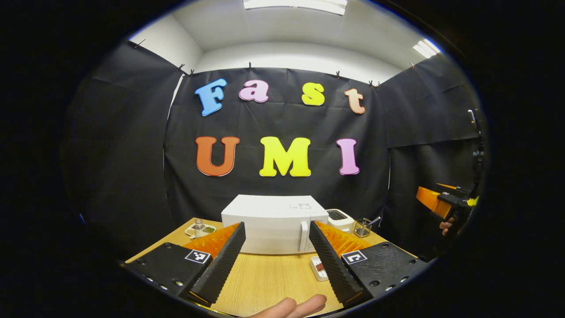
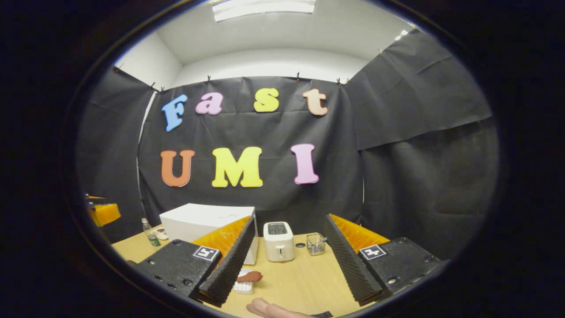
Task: Open the microwave oven with the left hand, put the food in, and close the microwave oven.
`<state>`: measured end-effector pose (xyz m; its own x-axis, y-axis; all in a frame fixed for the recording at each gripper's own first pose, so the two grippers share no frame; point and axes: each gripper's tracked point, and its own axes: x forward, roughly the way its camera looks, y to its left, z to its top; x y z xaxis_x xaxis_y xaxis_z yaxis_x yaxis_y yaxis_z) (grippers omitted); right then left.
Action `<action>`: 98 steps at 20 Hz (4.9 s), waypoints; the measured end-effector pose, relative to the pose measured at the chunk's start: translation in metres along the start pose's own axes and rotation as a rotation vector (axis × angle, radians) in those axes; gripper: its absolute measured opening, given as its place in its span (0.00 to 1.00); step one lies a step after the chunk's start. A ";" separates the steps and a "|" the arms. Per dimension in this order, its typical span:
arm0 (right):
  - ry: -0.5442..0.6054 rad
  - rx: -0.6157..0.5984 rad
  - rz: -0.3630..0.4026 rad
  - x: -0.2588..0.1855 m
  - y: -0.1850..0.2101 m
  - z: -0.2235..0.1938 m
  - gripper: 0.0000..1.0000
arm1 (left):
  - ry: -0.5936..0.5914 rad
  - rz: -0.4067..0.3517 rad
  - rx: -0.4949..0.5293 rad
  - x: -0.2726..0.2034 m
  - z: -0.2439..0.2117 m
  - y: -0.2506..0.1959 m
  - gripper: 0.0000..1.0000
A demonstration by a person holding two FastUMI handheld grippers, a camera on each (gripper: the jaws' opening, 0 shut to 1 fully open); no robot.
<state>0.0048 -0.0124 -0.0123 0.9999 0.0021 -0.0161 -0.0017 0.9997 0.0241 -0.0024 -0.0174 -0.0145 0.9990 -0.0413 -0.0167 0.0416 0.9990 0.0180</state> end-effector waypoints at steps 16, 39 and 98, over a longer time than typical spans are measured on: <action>-0.008 -0.001 0.006 0.006 -0.029 -0.018 0.90 | 0.137 -0.087 -0.077 0.139 -0.099 -0.060 0.93; 0.061 0.021 0.004 0.033 -0.084 -0.078 1.00 | 0.190 0.022 -0.037 0.325 -0.230 -0.096 0.19; 0.174 -0.113 0.149 0.011 0.047 -0.131 1.00 | 0.080 0.240 -0.026 -0.040 -0.164 0.159 0.93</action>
<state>0.0140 0.0380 -0.1427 0.9707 0.1441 -0.1923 -0.1606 0.9843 -0.0730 -0.0383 0.1459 -0.1752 0.9757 0.1977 -0.0943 -0.1980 0.9802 0.0058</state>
